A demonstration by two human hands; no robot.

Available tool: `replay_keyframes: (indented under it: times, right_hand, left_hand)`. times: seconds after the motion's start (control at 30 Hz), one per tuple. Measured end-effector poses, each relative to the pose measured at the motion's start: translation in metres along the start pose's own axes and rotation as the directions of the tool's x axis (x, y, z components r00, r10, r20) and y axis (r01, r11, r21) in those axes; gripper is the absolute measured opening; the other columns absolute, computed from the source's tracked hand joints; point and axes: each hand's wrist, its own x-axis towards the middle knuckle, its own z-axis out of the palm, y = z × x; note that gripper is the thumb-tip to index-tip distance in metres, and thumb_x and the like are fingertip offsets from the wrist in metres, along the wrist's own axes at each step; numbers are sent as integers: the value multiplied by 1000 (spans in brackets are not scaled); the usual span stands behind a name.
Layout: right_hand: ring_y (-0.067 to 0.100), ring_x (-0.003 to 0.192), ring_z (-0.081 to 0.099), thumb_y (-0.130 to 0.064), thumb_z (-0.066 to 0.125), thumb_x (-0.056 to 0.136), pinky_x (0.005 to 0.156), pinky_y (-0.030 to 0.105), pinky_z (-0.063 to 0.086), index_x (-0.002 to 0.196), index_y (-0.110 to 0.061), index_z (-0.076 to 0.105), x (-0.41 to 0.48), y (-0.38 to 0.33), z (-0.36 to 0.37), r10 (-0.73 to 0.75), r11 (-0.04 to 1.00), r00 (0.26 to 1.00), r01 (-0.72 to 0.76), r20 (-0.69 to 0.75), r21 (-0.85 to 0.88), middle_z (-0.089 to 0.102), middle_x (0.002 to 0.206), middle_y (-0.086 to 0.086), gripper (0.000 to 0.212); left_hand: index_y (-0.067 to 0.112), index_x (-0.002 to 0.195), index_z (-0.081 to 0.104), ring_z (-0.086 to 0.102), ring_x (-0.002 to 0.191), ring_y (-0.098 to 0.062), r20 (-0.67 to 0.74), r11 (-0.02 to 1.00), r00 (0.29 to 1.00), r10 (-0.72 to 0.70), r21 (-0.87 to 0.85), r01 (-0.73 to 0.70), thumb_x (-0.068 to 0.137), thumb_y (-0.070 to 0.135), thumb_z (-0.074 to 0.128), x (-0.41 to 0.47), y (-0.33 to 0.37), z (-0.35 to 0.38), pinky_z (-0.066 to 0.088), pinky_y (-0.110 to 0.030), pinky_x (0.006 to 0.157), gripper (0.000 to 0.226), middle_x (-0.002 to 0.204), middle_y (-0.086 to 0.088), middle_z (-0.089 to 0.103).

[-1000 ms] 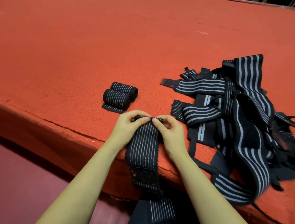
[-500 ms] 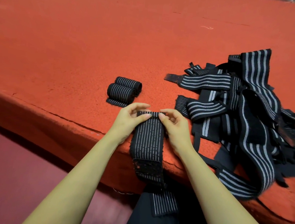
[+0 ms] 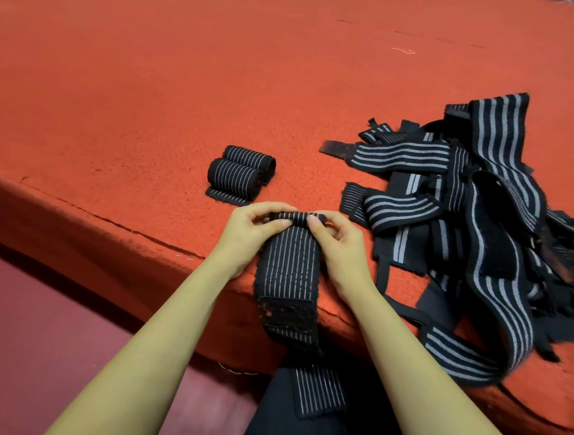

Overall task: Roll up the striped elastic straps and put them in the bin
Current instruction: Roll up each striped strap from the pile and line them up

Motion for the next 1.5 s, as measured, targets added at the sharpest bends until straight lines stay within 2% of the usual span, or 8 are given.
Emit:
replay_keyframes:
  times: [0.17, 0.3, 0.6, 0.77, 0.87, 1.07, 1.3, 1.5]
  right_hand:
    - [1, 80, 59, -6, 62, 90, 77, 18, 47, 91, -23, 67, 0, -2, -2, -58, 997, 998, 57, -1, -47, 67, 88, -7, 18]
    - [3, 86, 59, 0, 62, 89, 82, 19, 46, 95, -17, 66, -1, -2, -4, -84, 996, 996, 83, -15, -26, 66, 95, 0, 19]
    - [2, 66, 61, -12, 59, 94, 59, 17, 48, 99, -3, 66, -1, 0, -1, 42, 999, 999, -42, 4, -9, 66, 79, 2, 12]
    - [2, 81, 59, -7, 60, 92, 78, 17, 45, 90, -19, 65, 0, -1, -3, -55, 992, 998, 51, -31, -119, 66, 87, -4, 13]
    - [5, 85, 59, -9, 63, 91, 83, 21, 45, 92, -18, 66, 1, 0, -4, -72, 986, 996, 64, -44, -153, 66, 91, -3, 9]
    - [27, 66, 54, -23, 59, 95, 55, 32, 43, 97, -9, 64, -3, -4, 0, 47, 998, 999, -48, -23, -32, 61, 74, 12, 15]
    - [1, 69, 58, -6, 53, 97, 64, 18, 47, 106, -11, 55, -1, 1, -1, -1, 999, 1000, 1, -1, -40, 58, 84, 2, 11]
    - [3, 85, 48, -26, 42, 102, 95, 41, 41, 104, -25, 40, 4, 5, 2, 26, 972, 999, -16, 39, -234, 48, 93, -10, 3]
  left_hand:
    - [8, 103, 69, 57, 69, 6, 33, 1000, 999, -16, 18, 15, 91, 2, 58, 2, 1, -1, 42, -7, 61, 17, 88, 5, 65]
    - [19, 98, 66, 58, 82, 1, 60, 994, 996, -65, 93, 59, 93, 25, 60, 7, -2, 2, 44, -16, 75, 9, 91, 7, 64]
    - [12, 94, 64, 58, 87, -5, 61, 996, 997, 38, 82, -43, 88, 6, 66, 1, -2, 0, 47, -17, 79, 9, 94, 2, 63]
    - [11, 89, 65, 56, 80, -3, 55, 986, 996, -67, 159, 58, 100, 32, 50, 6, -3, 3, 43, -25, 78, 27, 85, 5, 62]
    - [13, 88, 65, 56, 80, 1, 69, 986, 997, -40, 166, 28, 99, 27, 50, 6, -3, 3, 43, -19, 76, 23, 84, 9, 62]
    - [9, 99, 65, 59, 90, -2, 73, 996, 996, 53, 62, -58, 95, 6, 56, 3, -4, -1, 45, -14, 79, 11, 98, 0, 65]
    - [14, 107, 58, 58, 78, 6, 62, 993, 991, -118, 20, 117, 97, 21, 54, 3, 4, 6, 44, -12, 72, 13, 92, 6, 60]
    - [17, 107, 47, 53, 88, -8, 71, 972, 977, -202, 139, 190, 102, 36, 40, 5, 6, 19, 43, -30, 83, 21, 94, 6, 55]
